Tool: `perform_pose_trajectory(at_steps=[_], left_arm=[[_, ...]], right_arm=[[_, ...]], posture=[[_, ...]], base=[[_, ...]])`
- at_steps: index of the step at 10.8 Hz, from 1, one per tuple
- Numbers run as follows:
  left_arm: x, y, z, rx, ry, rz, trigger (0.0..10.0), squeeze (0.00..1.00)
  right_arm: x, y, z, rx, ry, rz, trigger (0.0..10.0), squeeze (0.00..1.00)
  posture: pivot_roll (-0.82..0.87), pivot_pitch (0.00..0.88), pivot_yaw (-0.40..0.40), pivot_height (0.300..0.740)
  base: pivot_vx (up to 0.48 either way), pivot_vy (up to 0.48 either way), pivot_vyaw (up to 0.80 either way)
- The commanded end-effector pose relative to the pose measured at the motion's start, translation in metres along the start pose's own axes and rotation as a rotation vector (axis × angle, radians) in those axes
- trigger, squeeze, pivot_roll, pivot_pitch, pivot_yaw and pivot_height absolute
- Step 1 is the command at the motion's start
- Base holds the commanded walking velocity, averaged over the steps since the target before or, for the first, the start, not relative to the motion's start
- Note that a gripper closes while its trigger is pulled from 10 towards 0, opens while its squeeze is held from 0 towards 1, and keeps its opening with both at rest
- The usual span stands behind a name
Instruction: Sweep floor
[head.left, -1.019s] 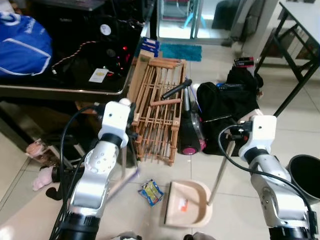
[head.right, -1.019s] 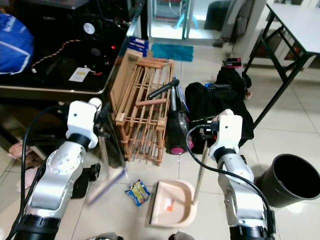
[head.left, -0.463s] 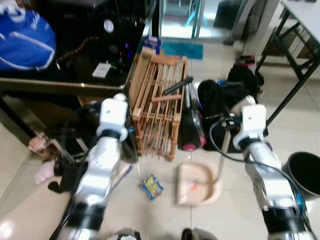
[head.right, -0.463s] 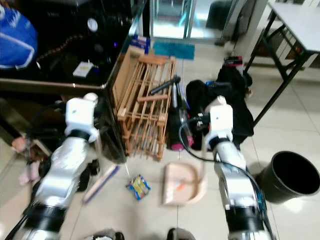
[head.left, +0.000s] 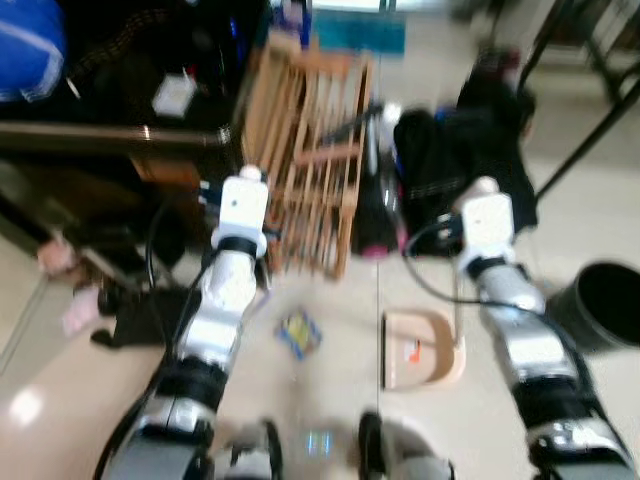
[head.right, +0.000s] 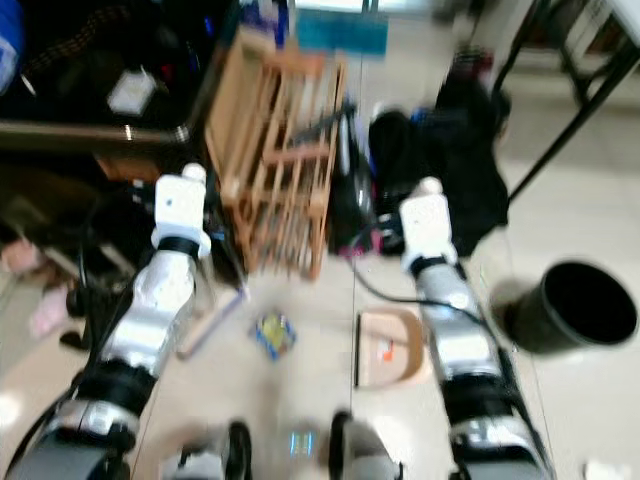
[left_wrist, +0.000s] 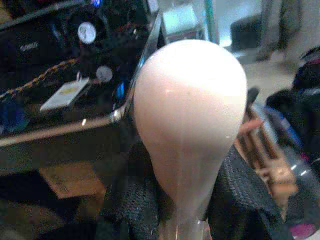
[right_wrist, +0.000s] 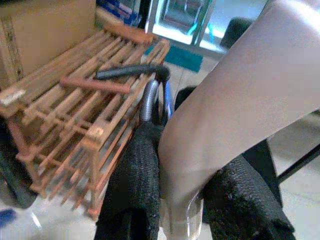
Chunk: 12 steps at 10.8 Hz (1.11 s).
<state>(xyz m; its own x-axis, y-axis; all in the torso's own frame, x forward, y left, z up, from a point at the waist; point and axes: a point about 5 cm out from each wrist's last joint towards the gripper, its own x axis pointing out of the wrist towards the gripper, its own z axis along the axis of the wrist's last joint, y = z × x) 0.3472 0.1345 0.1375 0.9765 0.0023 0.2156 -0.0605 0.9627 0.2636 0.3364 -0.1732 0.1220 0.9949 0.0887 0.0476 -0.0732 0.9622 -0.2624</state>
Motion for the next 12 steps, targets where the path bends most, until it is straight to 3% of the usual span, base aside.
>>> perform_pose_trajectory(at_steps=[1,3,5,6,9,12], left_arm=[[0.001,0.003,-0.001,0.055,-0.018,0.025,10.0,0.00],[0.005,-0.004,-0.011,0.050,0.002,0.050,10.0,0.00],[0.012,-0.014,-0.007,0.026,0.009,0.054,10.0,0.00],[0.018,-0.017,-0.002,0.025,0.001,0.049,10.0,0.00],[0.034,-0.014,0.010,0.042,-0.024,0.043,10.0,0.00],[0.037,-0.018,0.012,0.016,-0.002,0.033,10.0,0.00]], right_arm=[[0.000,0.004,-0.002,-0.020,0.001,0.005,10.0,0.00],[-0.003,0.032,-0.008,0.027,0.007,0.030,10.0,0.00],[-0.013,0.064,-0.005,0.128,0.003,0.084,10.0,0.00],[-0.016,0.068,0.000,0.157,-0.005,0.095,10.0,0.00],[-0.023,0.049,0.009,0.120,-0.025,0.084,10.0,0.00],[-0.031,0.044,0.017,0.134,-0.023,0.101,10.0,0.00]], posture=[[-0.03,0.373,0.016,0.740],[-0.04,0.393,0.021,0.740],[-0.06,0.395,0.034,0.740],[-0.07,0.398,0.036,0.740],[-0.10,0.393,0.035,0.740],[-0.12,0.384,0.034,0.740]], base=[[0.000,0.000,0.00],[0.000,0.000,0.00],[0.000,0.000,0.00],[0.000,0.000,0.00],[0.000,0.000,0.00],[0.000,0.000,0.00]])
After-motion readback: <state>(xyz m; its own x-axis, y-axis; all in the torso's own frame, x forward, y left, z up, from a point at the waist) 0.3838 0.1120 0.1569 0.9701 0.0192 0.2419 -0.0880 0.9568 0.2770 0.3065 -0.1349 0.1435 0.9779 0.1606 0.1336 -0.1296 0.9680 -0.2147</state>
